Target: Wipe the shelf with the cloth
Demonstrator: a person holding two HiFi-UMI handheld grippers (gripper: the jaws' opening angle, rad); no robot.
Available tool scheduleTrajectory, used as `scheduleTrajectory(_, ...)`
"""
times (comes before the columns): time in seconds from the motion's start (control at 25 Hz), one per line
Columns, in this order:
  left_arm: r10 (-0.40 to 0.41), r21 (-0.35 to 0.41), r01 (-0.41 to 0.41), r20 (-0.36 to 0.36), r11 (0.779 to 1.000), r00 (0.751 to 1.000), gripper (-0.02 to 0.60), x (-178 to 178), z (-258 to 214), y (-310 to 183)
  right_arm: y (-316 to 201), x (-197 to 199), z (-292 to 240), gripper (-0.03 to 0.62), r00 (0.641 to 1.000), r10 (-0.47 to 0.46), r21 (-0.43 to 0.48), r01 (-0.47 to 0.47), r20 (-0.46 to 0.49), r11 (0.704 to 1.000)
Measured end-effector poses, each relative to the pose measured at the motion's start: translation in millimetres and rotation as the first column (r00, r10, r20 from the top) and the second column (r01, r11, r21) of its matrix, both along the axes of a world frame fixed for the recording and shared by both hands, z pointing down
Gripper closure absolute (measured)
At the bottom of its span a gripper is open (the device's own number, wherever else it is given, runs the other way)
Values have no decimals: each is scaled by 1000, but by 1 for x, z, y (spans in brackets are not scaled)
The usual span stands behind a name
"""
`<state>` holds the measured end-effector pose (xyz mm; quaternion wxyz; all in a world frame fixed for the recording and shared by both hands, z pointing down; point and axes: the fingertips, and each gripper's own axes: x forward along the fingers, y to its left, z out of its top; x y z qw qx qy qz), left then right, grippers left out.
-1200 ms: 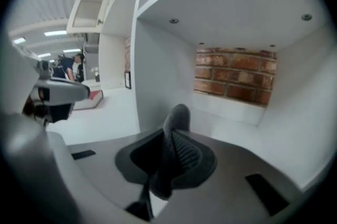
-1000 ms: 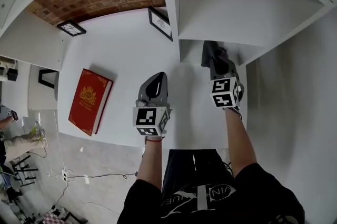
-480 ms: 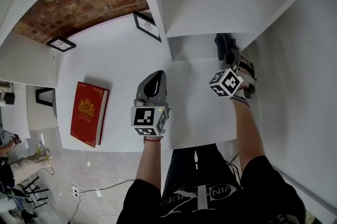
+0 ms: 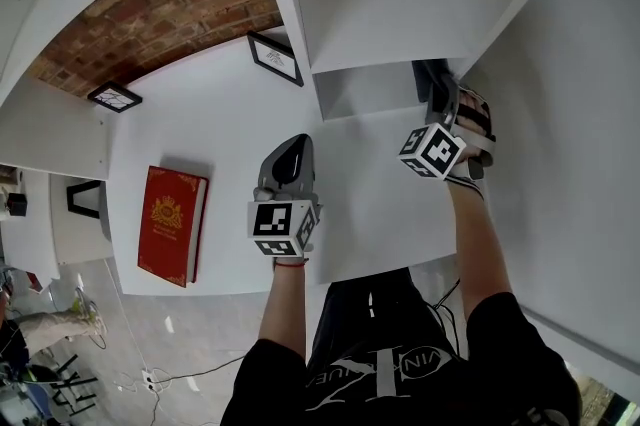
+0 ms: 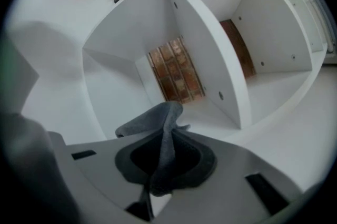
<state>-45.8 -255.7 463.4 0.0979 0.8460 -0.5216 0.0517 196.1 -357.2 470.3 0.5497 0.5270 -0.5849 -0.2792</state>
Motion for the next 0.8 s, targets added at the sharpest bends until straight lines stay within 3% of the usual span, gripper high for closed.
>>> scheduleTrajectory(0.32,11,34,-10,-24,999,1000,571,4,-24,-2,4,1,-53,551,998,-26,82,30,-49,996)
scheduleTrajectory(0.56,17,28,-17,-29,999,999,571,9,-25,-3,3,1,-59,551,998,-34,125,41,-60,991)
scheduleTrajectory(0.8,7,5,-7,-7,1000,1000,571,-1,-17,-1,3,0,-3,551,1000,-27,2,27,-12,1000)
